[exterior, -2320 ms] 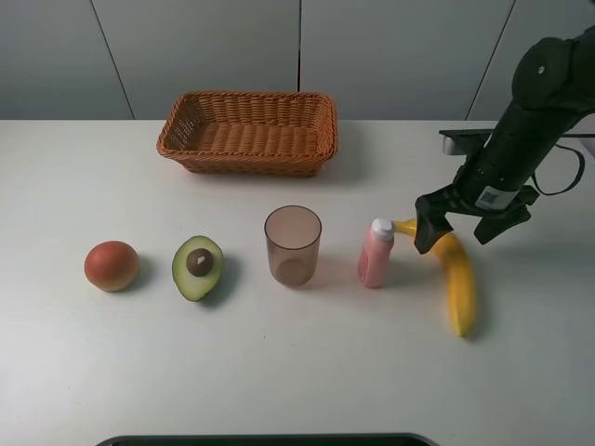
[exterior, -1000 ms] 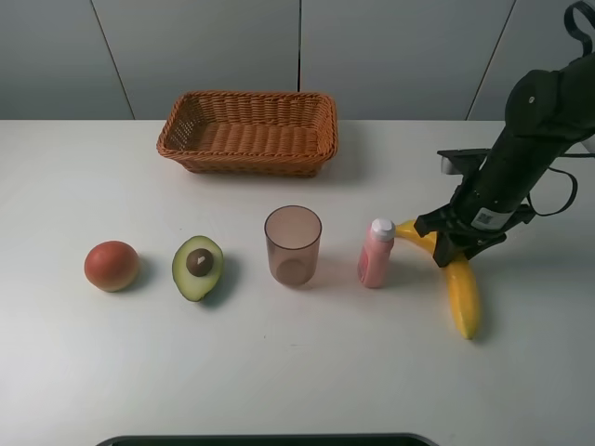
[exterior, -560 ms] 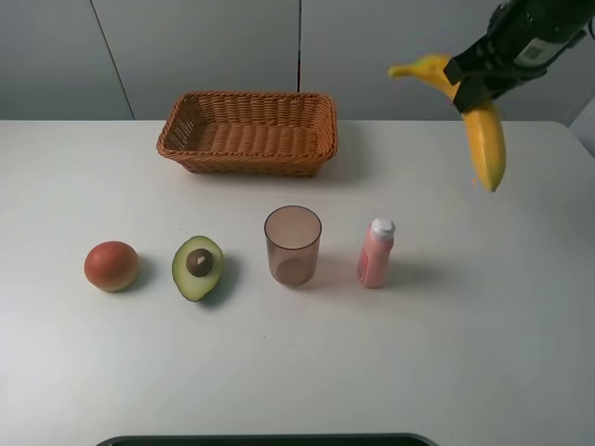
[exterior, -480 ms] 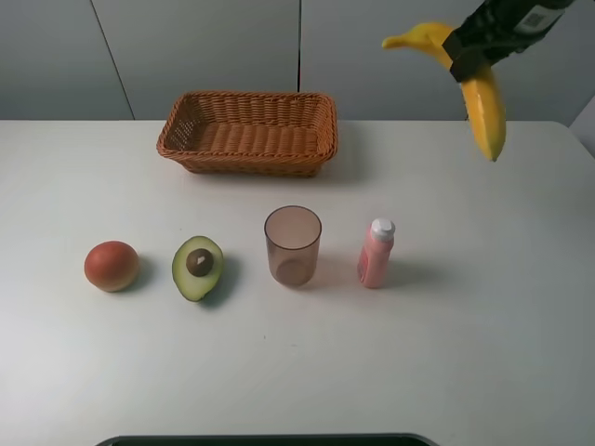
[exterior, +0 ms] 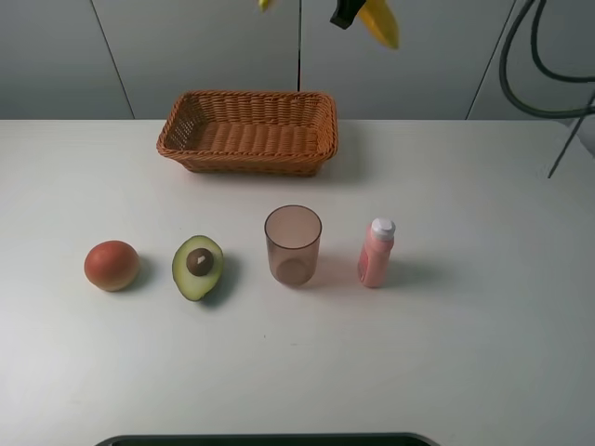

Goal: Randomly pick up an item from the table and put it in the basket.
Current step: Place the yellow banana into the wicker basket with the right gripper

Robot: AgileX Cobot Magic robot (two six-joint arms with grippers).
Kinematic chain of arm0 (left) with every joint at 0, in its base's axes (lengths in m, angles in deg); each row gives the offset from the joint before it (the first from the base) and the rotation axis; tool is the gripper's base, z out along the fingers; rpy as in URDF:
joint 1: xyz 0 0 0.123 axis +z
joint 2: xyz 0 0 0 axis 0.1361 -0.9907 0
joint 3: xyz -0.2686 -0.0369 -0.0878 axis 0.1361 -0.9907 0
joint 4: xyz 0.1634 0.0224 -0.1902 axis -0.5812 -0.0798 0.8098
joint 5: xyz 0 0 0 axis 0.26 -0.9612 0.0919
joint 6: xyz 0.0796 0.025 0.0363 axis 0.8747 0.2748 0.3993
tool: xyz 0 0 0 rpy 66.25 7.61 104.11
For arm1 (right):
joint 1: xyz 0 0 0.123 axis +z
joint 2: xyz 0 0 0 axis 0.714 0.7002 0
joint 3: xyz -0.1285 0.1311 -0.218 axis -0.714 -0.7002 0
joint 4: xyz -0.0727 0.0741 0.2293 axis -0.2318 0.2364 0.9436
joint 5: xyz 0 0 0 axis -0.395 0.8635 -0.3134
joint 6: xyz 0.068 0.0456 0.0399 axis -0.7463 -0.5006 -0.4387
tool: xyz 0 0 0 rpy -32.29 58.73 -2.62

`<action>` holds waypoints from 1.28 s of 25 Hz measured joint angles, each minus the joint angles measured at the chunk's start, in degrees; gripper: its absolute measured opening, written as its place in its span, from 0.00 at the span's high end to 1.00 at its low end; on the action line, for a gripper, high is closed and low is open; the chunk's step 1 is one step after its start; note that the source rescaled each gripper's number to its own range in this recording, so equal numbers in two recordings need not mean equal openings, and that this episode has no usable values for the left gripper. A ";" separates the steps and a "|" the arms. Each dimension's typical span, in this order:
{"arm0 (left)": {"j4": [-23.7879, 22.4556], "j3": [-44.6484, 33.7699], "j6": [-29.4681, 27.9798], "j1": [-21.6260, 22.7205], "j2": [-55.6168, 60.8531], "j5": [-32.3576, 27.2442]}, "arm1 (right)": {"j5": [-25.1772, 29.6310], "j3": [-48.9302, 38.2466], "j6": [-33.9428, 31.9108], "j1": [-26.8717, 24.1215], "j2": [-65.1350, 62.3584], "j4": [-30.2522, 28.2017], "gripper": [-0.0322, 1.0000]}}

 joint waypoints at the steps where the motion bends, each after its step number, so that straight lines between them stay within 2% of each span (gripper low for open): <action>1: 0.00 0.00 0.00 0.00 0.00 0.00 | -1.62 0.94 0.00 0.78 2.12 -0.05 0.93; 6: 0.00 0.00 0.00 0.00 0.00 0.00 | -4.33 5.53 0.22 3.39 12.23 0.18 0.93; 12: 0.00 0.00 0.00 0.00 0.00 0.00 | -6.82 6.01 0.34 5.03 20.33 3.78 0.93; 27: 0.00 0.00 0.00 0.00 0.00 0.00 | -5.60 6.14 0.44 5.78 22.37 5.94 0.93; 28: 0.00 0.00 0.00 0.00 0.00 0.00 | -5.29 6.14 0.44 5.78 22.47 5.94 0.85; 29: 0.00 0.00 0.00 0.00 0.00 0.00 | -5.16 6.14 0.44 5.78 22.47 5.94 0.71; 31: 0.00 0.00 0.00 0.00 0.00 0.00 | -4.93 6.14 0.44 5.78 22.47 5.94 0.28; 32: 0.00 0.00 0.00 0.00 0.00 0.00 | -4.93 6.14 0.56 5.78 22.47 5.94 0.12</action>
